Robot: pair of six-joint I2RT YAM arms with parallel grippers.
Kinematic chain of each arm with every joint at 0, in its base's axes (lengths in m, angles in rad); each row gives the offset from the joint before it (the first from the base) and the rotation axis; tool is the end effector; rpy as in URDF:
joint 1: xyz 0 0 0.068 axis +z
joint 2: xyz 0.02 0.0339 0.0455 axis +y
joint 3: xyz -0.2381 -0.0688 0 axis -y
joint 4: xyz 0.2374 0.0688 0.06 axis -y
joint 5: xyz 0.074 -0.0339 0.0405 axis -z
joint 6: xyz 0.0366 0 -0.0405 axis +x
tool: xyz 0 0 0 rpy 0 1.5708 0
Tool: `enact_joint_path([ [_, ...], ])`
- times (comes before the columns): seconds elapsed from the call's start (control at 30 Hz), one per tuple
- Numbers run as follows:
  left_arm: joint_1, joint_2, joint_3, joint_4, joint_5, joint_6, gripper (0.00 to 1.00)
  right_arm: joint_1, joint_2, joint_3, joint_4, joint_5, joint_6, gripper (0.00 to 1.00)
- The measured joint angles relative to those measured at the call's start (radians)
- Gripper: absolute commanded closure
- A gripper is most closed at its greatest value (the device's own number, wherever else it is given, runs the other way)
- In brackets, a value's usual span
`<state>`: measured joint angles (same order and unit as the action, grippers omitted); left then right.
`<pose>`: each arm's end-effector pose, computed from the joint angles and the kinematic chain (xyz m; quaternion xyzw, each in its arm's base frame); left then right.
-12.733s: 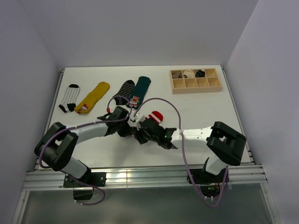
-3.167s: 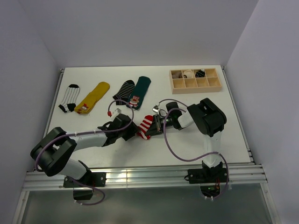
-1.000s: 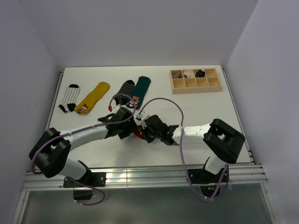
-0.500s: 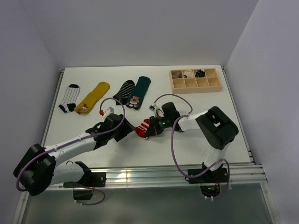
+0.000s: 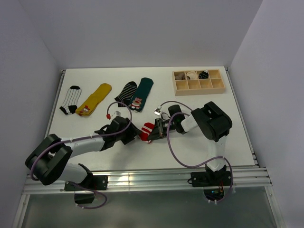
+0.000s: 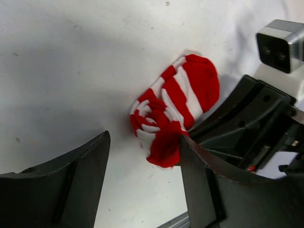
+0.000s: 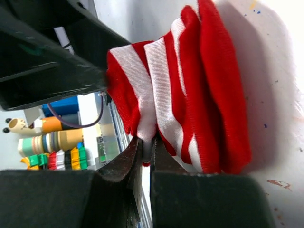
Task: Roll the socks
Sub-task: Roll the sock at the center of the board.
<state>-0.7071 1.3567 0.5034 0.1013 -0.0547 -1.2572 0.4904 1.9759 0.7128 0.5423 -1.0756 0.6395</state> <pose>0.1925 -0.1618 0.1312 -0.2595 0.8796 -0.3170 0.2418 0.2597 0.1752 0.0639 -0.1523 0.7960 0.5837 0.0492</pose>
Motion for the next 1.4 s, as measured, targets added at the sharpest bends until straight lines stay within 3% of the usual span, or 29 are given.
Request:
enact_joint_path([
  [0.2,0.0,0.084,0.019,0.042,0.01,-0.026,0.46,-0.005,0.009,0.005,-0.007,-0.01,0.008,1.0],
  [0.37,0.0,0.142,0.047,0.065,0.018,-0.042,0.64,-0.005,0.0,0.02,-0.062,0.003,-0.019,0.98],
  [0.57,0.001,0.178,0.082,0.058,0.026,-0.044,0.75,-0.001,-0.097,0.013,-0.171,0.108,-0.089,0.75],
  [0.77,0.001,0.187,0.162,-0.086,0.023,-0.017,0.76,0.061,-0.315,-0.018,-0.293,0.345,-0.205,0.55],
  [1.0,0.001,0.217,0.287,-0.294,0.004,0.05,0.75,0.275,-0.573,-0.085,-0.307,0.773,-0.336,0.49],
  [1.17,0.001,0.24,0.337,-0.37,0.004,0.074,0.75,0.457,-0.593,-0.098,-0.307,1.066,-0.414,0.49],
  [1.4,0.001,0.256,0.373,-0.42,0.005,0.094,0.75,0.582,-0.506,-0.077,-0.304,1.287,-0.488,0.48],
])
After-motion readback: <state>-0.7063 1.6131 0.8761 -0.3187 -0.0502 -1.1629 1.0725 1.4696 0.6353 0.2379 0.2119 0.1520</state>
